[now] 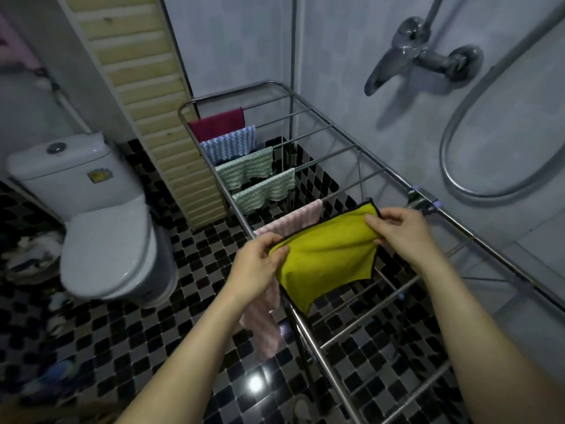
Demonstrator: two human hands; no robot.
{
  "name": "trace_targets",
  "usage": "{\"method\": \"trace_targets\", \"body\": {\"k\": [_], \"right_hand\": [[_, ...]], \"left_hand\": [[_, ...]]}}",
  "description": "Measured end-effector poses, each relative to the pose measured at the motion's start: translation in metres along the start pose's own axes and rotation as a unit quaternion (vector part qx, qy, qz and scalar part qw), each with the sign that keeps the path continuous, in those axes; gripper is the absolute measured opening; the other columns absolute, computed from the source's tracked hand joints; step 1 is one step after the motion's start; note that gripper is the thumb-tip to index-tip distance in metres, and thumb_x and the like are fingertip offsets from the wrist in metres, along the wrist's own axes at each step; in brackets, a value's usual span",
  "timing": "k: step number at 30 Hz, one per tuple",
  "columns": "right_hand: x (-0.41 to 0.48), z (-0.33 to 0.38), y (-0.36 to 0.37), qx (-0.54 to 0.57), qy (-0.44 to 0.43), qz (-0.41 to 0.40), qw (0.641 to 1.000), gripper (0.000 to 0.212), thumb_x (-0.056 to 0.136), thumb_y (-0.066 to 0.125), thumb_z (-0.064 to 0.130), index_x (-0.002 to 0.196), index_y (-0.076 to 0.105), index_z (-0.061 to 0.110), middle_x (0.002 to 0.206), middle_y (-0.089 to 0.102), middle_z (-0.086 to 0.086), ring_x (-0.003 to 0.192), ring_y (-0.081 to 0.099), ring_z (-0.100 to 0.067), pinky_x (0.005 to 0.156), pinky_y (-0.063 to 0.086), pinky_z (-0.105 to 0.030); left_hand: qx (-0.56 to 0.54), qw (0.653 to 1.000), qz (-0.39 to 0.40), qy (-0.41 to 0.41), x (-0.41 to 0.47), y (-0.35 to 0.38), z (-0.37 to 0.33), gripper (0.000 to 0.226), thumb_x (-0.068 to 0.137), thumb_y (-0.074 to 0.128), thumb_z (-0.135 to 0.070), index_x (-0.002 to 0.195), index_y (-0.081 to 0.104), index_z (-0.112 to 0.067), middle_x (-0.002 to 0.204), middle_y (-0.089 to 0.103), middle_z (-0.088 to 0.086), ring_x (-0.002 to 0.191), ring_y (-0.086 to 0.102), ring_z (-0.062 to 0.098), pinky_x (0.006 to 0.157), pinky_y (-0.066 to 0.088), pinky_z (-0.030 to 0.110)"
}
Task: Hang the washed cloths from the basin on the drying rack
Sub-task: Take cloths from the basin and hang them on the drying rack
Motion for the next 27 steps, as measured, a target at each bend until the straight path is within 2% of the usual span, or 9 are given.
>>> {"method": "trace_targets", "body": {"k": [3,6,8,11,13,16,19,23,27], "right_hand": [[0.034,-0.013,0.015,-0.024,0.020,-0.019,0.999,0.019,0.089,0.068,0.018,0.104,0.066,0.008,0.087,0.063,-0.002,0.085,0.065,-0.018,0.065,0.059,-0.021],[0.055,-0.032,0.036,-0.136,0.025,0.030,0.990,0.042,0.090,0.065,0.025,0.129,0.058,0.011,0.121,0.064,-0.009,0.115,0.059,-0.025,0.097,0.051,-0.039],[0.053,-0.044,0.045,-0.241,0.015,0.042,0.969,0.054,0.091,0.062,0.027,0.141,0.046,0.015,0.137,0.054,-0.011,0.124,0.053,-0.028,0.100,0.046,-0.039],[0.048,-0.062,0.037,-0.306,0.008,-0.053,0.951,0.038,0.090,0.062,0.027,0.127,0.057,0.020,0.123,0.062,-0.010,0.106,0.060,-0.028,0.079,0.049,-0.033],[0.041,-0.072,0.030,-0.294,0.034,-0.088,0.951,0.024,0.089,0.062,0.028,0.111,0.059,0.018,0.111,0.063,-0.009,0.098,0.060,-0.029,0.070,0.044,-0.030],[0.035,-0.080,0.028,-0.254,0.062,-0.084,0.962,0.021,0.089,0.064,0.029,0.101,0.052,0.017,0.100,0.061,-0.007,0.092,0.059,-0.030,0.068,0.039,-0.030],[0.034,-0.081,0.029,-0.205,0.062,-0.087,0.973,0.023,0.087,0.068,0.024,0.097,0.049,0.018,0.090,0.058,-0.002,0.084,0.056,-0.024,0.069,0.038,-0.030],[0.040,-0.083,0.024,-0.179,0.072,-0.074,0.979,0.018,0.083,0.073,0.019,0.092,0.058,0.018,0.081,0.062,0.000,0.084,0.061,-0.024,0.071,0.042,-0.028],[0.051,-0.074,0.011,-0.195,0.042,-0.113,0.973,0.010,0.085,0.069,0.019,0.095,0.066,0.017,0.076,0.062,0.002,0.085,0.064,-0.026,0.075,0.047,-0.029]], "left_hand": [[0.000,0.996,-0.076,-0.049,0.023,-0.002,0.014,0.004,0.091,0.065,-0.024,0.094,0.063,-0.023,0.079,0.059,-0.009,0.073,0.058,0.013,0.057,0.041,0.022],[0.107,0.982,-0.126,-0.096,0.034,0.000,0.026,0.025,0.086,0.070,-0.029,0.106,0.058,-0.025,0.088,0.059,-0.006,0.080,0.055,0.016,0.060,0.037,0.028],[0.193,0.970,-0.119,-0.086,0.030,0.003,0.028,0.031,0.083,0.073,-0.030,0.110,0.058,-0.027,0.092,0.063,-0.005,0.079,0.057,0.013,0.063,0.041,0.028],[0.240,0.965,-0.004,-0.101,0.015,0.024,0.034,0.015,0.083,0.071,-0.041,0.092,0.067,-0.030,0.081,0.069,-0.009,0.065,0.062,0.005,0.060,0.052,0.028],[0.283,0.953,0.039,-0.099,0.006,0.034,0.037,0.022,0.082,0.069,-0.050,0.091,0.070,-0.029,0.077,0.068,-0.011,0.066,0.061,0.003,0.058,0.049,0.025],[0.335,0.939,0.024,-0.079,0.006,0.039,0.035,0.025,0.082,0.068,-0.048,0.097,0.071,-0.028,0.088,0.070,-0.007,0.079,0.064,0.014,0.066,0.053,0.030],[0.350,0.933,0.019,-0.075,0.008,0.041,0.033,0.020,0.085,0.067,-0.042,0.097,0.072,-0.028,0.089,0.071,-0.005,0.079,0.065,0.016,0.064,0.050,0.030],[0.379,0.924,-0.005,-0.047,0.011,0.042,0.031,0.020,0.087,0.064,-0.043,0.090,0.073,-0.025,0.083,0.071,-0.005,0.078,0.066,0.016,0.066,0.050,0.028],[0.425,0.905,-0.008,-0.006,0.012,0.039,0.027,0.024,0.092,0.057,-0.043,0.089,0.069,-0.023,0.086,0.068,-0.002,0.084,0.066,0.021,0.067,0.046,0.031]]}}
Point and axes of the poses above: each hand's wrist, its own x-axis towards the middle knuckle, its own y-axis out of the palm, z = x × y, the point moved 3 cm from there along x, towards the middle knuckle
